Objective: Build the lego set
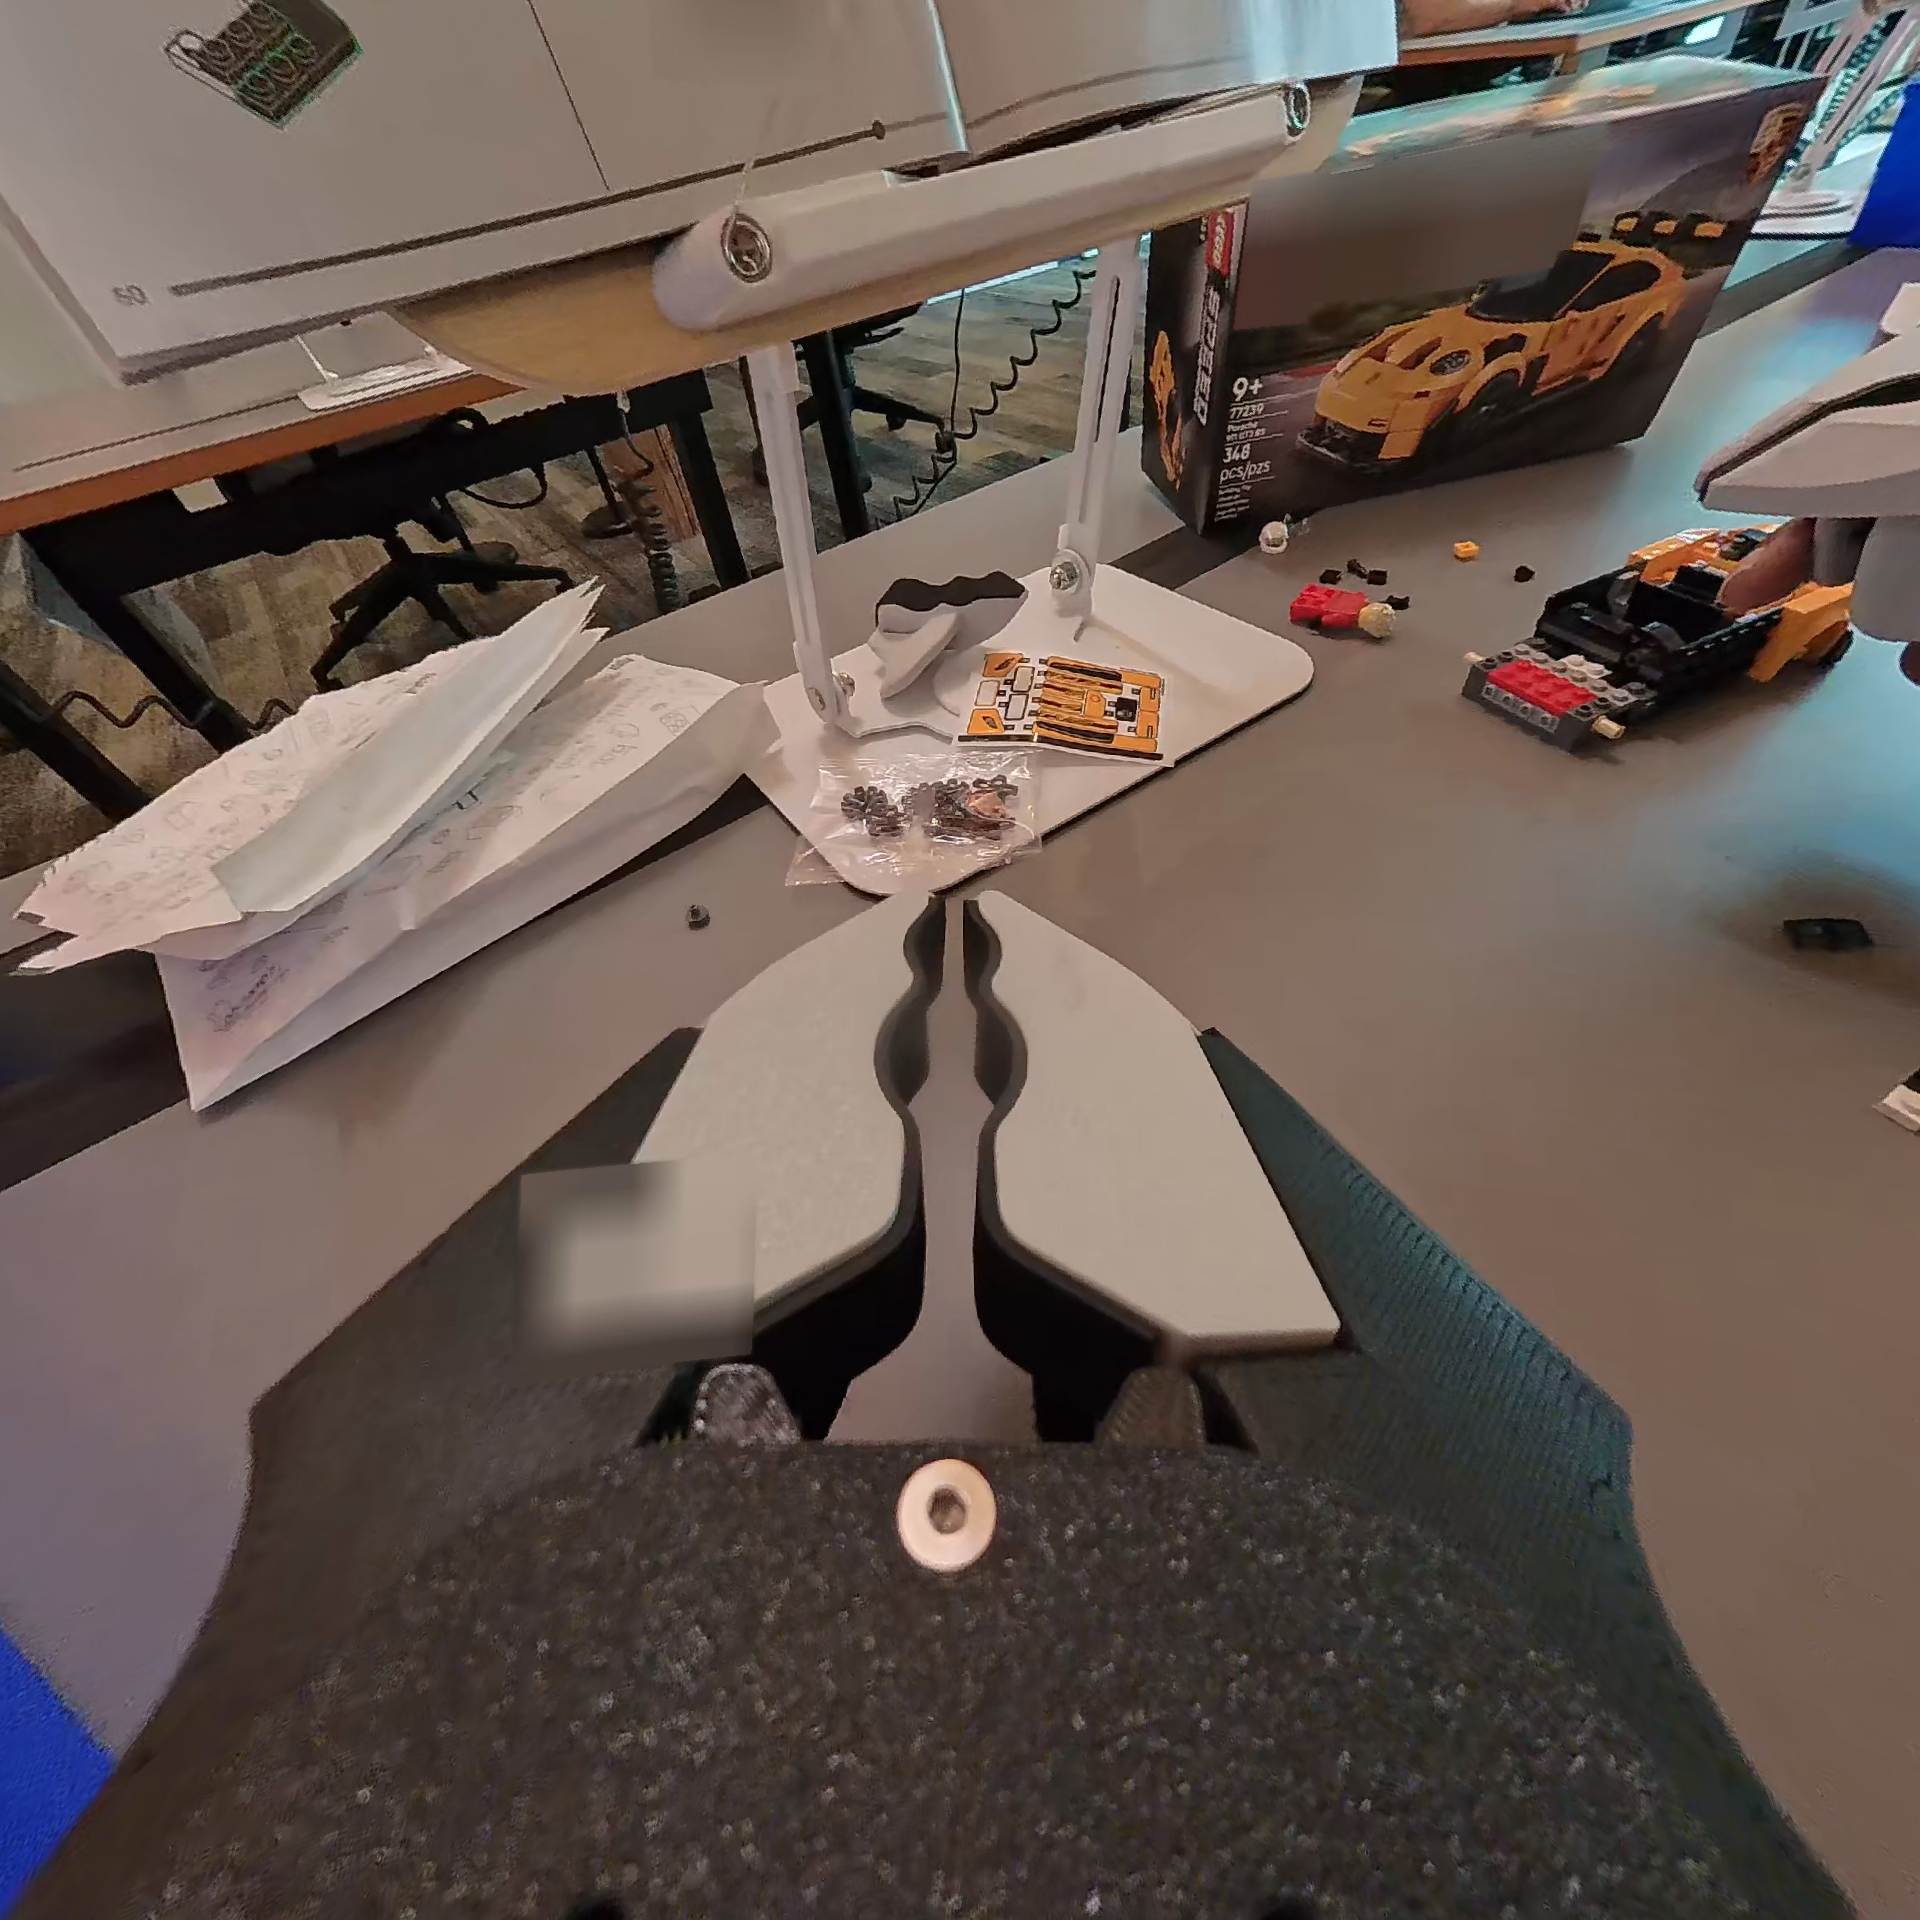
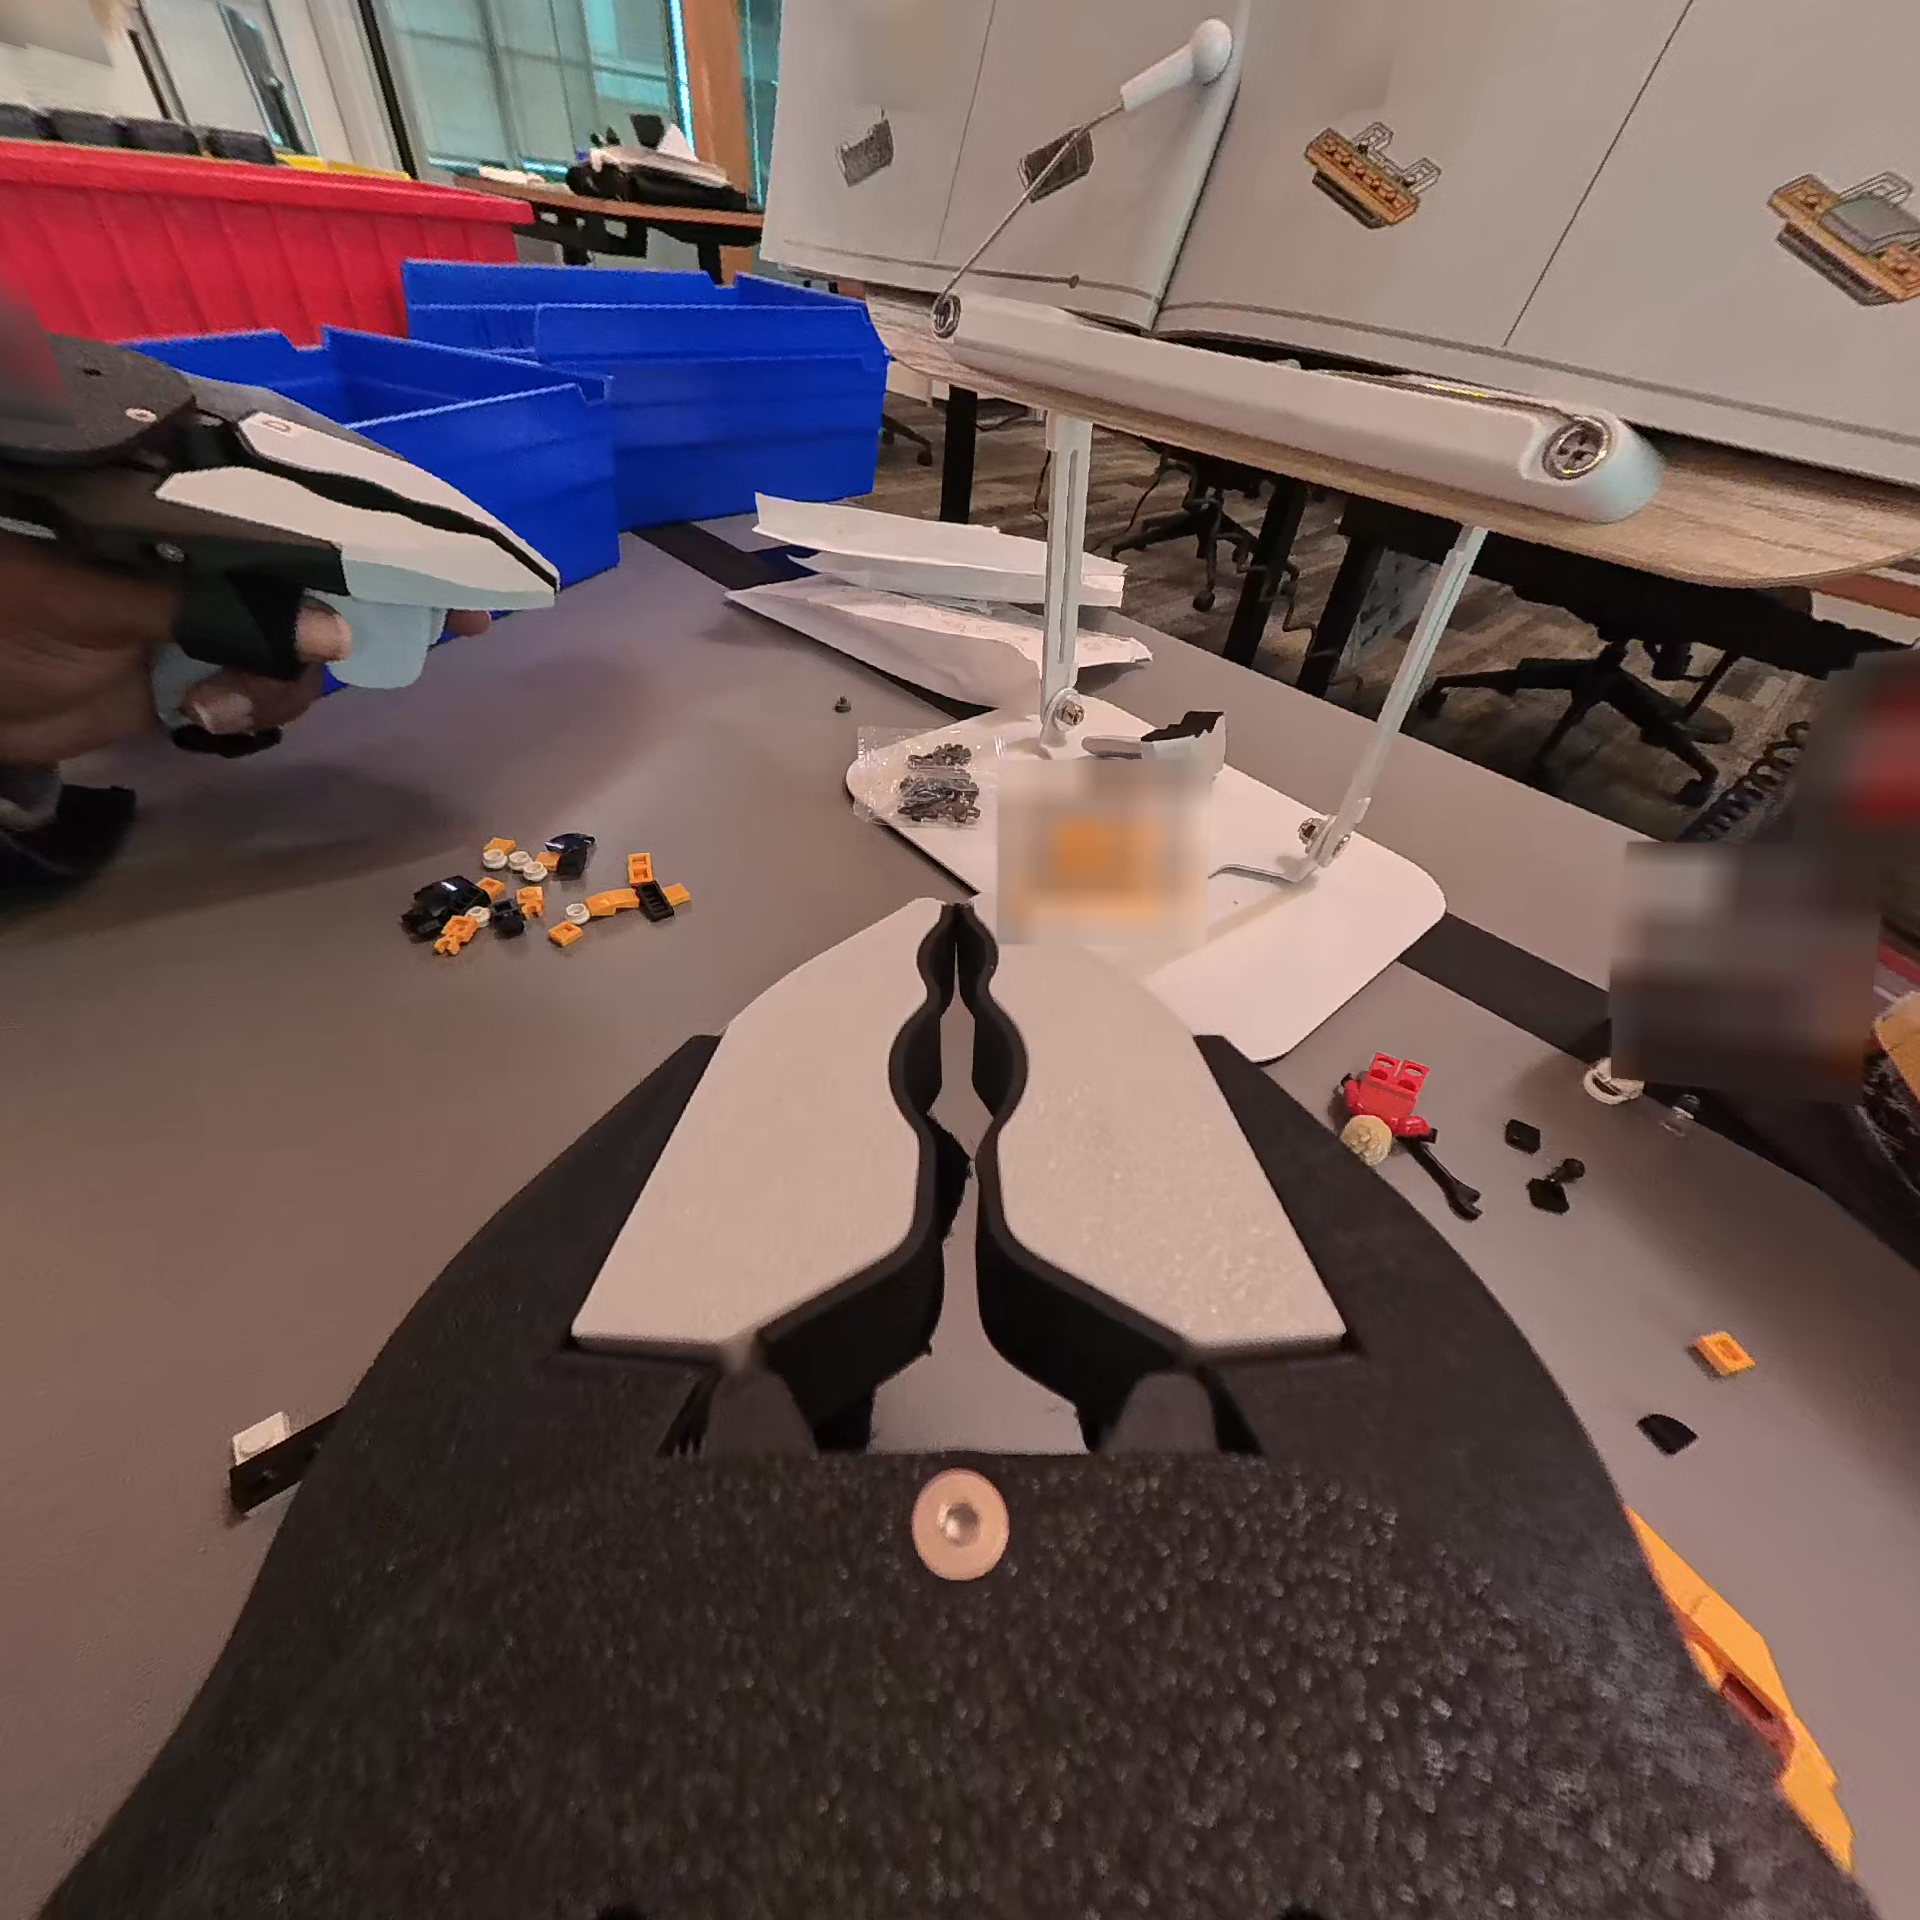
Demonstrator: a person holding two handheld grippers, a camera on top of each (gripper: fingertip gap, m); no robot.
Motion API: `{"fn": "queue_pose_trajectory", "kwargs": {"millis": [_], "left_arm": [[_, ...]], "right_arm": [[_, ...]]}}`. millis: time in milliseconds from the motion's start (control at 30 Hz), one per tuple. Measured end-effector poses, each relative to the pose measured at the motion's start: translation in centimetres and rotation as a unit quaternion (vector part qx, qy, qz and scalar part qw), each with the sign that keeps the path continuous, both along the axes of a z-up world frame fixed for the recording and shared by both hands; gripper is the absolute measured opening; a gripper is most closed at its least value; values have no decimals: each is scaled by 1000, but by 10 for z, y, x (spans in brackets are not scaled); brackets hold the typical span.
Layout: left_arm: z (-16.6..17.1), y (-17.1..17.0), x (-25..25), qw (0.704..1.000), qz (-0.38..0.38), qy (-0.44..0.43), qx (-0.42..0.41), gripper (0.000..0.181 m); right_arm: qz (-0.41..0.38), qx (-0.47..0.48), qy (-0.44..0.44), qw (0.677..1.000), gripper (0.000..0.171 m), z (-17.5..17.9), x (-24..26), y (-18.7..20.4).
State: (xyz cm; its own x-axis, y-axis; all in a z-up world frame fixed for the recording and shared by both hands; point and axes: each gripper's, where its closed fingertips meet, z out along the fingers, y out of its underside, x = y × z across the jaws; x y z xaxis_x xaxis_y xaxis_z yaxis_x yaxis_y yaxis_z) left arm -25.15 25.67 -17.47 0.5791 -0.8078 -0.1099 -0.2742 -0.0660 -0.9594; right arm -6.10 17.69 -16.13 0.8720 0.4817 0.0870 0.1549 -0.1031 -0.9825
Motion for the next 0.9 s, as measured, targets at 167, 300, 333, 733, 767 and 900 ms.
{"fn": "queue_pose_trajectory", "kwargs": {"millis": [167, 300, 333, 733, 767, 900], "left_arm": [[-9, -4, 2, 999, -23, 35, -17, 6], [2, -16, 7, 997, -49, 56, -18, 12], [11, -21, 8, 997, -57, 56, -12, 13], [109, -17, -108, 989, 42, 134, 37, 25], [113, -10, -127, 987, 66, 141, 34, 24], [103, 5, -195, 968, 123, 218, -15, 22]], "right_arm": [[1, -1, 0, 1000, 0, 0, 0, 0], [1, -2, -1, 1000, 0, -2, 0, 0], [1, -3, -1, 1000, 0, -2, 0, 1], [-2, -12, 12, 1000, 0, -5, 2, 2], [-2, -12, 13, 1000, 0, -5, 2, 2], [-2, -10, 11, 1000, 0, -3, 3, 2]]}}
